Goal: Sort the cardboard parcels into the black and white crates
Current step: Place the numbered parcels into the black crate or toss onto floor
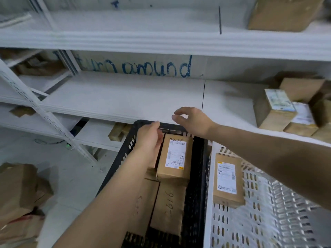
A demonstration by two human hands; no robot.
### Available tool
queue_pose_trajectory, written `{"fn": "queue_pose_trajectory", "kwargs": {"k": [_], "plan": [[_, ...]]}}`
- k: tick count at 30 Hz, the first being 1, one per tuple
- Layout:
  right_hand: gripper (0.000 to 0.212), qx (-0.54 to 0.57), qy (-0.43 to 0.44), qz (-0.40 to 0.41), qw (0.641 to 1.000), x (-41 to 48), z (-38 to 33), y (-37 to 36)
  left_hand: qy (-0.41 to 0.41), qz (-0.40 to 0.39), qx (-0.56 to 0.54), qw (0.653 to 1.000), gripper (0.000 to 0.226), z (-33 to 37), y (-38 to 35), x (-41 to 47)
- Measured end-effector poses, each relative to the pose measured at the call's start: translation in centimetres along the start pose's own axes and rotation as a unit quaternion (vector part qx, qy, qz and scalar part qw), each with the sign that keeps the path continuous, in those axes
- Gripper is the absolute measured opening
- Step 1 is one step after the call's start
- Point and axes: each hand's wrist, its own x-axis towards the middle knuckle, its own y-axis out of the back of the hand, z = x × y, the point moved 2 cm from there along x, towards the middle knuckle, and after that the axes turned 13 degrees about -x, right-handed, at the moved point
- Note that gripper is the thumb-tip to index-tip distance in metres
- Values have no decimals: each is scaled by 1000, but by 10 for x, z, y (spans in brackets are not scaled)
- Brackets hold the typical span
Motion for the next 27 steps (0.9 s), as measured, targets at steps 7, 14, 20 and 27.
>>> {"fn": "queue_pose_trajectory", "kwargs": {"k": [7,14,20,27], "plan": [[38,23,-30,137,990,-67,-48,80,-132,-190,15,973,28,71,-44,-62],[34,40,-157,296,942,-167,-73,106,-125,-419,46,898,25,81,-68,-134],[35,65,-285,420,859,-287,-79,106,-71,-562,57,822,25,44,-82,-217],[32,36,-434,535,724,-462,-92,83,5,-685,97,722,28,-39,-75,-347]]}}
